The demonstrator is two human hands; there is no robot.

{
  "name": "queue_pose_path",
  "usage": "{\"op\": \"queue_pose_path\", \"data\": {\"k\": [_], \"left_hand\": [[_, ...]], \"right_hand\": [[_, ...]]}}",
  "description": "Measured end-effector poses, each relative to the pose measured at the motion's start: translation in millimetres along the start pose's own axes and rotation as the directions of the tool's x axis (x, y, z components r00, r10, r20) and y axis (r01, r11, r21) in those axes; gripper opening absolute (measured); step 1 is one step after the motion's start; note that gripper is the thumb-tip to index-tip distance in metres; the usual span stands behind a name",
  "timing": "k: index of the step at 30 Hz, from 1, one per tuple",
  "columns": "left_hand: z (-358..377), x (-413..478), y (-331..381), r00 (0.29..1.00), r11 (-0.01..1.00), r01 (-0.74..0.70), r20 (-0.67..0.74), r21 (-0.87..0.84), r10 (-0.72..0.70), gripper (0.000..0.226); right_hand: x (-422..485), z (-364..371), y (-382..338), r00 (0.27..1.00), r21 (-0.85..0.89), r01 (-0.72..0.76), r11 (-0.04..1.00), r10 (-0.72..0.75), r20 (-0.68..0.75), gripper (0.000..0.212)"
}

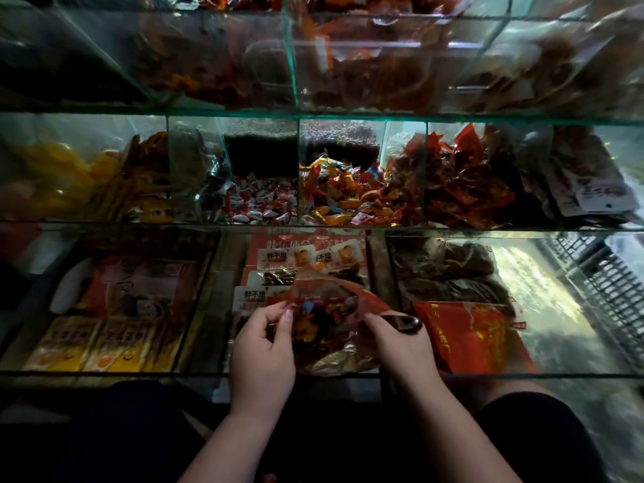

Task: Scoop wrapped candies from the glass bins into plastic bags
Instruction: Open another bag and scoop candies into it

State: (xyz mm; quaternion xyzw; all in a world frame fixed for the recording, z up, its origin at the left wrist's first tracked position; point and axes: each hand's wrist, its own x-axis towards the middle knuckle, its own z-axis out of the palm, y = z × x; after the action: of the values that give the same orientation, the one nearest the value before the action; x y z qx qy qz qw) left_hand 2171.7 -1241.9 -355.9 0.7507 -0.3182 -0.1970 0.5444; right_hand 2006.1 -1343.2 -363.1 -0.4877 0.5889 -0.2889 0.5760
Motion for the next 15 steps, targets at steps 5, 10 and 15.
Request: {"op": "queue_pose_path", "data": {"k": [5,10,15], "left_hand": [[-1.5,2.9,-2.1,0.999,0.999,0.001,-0.034,-0.037,-0.002,0.012],[-7.4,1.6,-2.7,0.998,1.0,-0.012,-0.057,-0.017,0.011,0.013],[-10.3,2.2,-0.6,0.998,1.0,0.001,-0.068,0.003,-0.001,0.01]], "right_hand": [[-1.0,12.8,0.9,0.979,-0.307,0.205,0.929,-0.189,0.08,0.011],[-12.8,38.5,1.0,0.946,-0.355,0.324,0.877,-0.297,0.129,0.013],[-10.9,27.6,-6.4,0.997,0.168,-0.055,0.984,0.063,-0.041,0.008]]}}
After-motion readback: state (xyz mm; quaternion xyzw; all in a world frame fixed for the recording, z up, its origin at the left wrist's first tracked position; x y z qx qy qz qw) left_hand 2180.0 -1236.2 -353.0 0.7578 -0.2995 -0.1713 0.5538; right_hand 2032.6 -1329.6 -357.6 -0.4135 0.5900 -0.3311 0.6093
